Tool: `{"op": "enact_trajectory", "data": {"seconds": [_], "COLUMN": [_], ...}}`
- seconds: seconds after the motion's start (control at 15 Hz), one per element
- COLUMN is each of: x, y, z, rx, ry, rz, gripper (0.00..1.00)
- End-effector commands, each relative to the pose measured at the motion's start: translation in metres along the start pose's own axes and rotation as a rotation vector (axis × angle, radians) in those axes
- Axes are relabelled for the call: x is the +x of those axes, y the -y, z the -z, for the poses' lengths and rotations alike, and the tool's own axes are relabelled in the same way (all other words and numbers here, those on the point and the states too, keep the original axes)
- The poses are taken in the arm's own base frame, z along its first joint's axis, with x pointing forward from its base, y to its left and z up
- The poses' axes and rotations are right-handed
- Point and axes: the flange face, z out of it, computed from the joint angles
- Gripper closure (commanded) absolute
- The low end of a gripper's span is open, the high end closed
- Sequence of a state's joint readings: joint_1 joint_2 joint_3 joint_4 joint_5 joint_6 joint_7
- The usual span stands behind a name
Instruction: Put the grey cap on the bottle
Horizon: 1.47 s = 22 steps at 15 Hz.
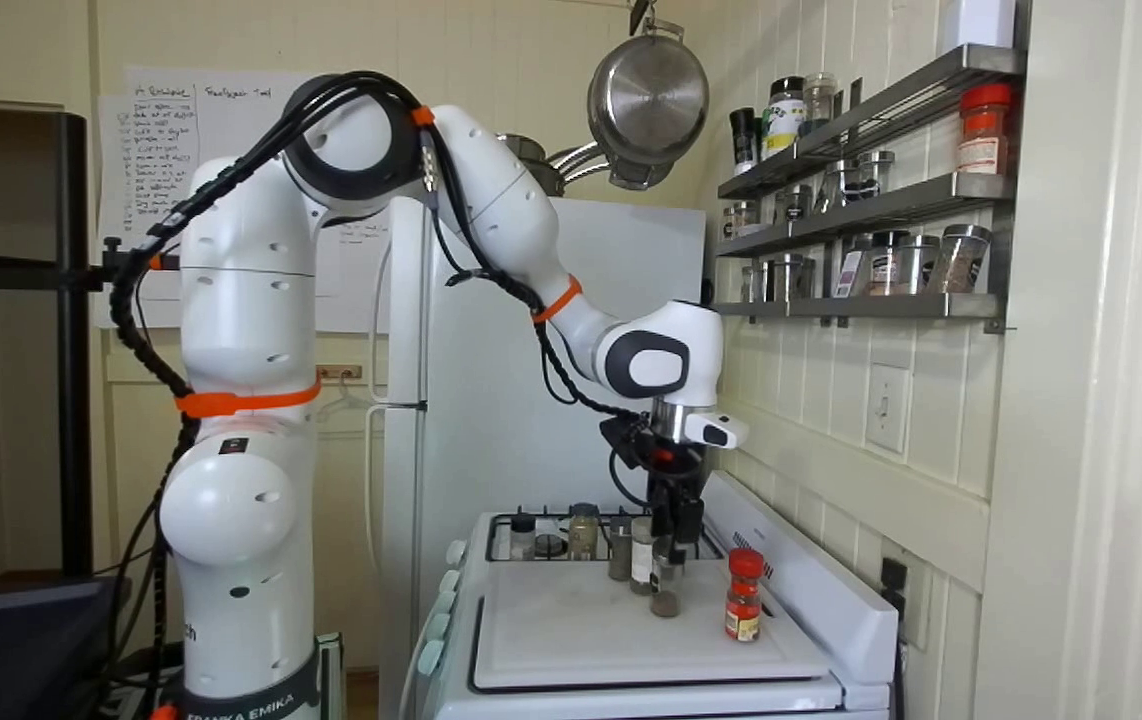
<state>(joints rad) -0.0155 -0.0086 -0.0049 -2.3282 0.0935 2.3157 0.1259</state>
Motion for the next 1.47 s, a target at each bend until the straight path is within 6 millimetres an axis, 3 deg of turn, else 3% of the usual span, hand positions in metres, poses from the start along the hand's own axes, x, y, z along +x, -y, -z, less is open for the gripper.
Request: {"op": "enact_trajectory", "data": {"seconds": [0.0, 0.73, 1.13, 1.4], "x": [0.002, -0.013, -0.039, -0.068], "y": [0.004, 0.001, 0.032, 0.058], "z": [-0.002, 0.024, 0.082, 0.119], "rx": [-0.006, -0.103, -0.12, -0.163], "ry": [0.031, 0.036, -0.094, -0.114], "rz": [0.015, -0.008, 0.077, 0.097], "gripper": [0.0, 0.0, 0.0, 0.0]}}
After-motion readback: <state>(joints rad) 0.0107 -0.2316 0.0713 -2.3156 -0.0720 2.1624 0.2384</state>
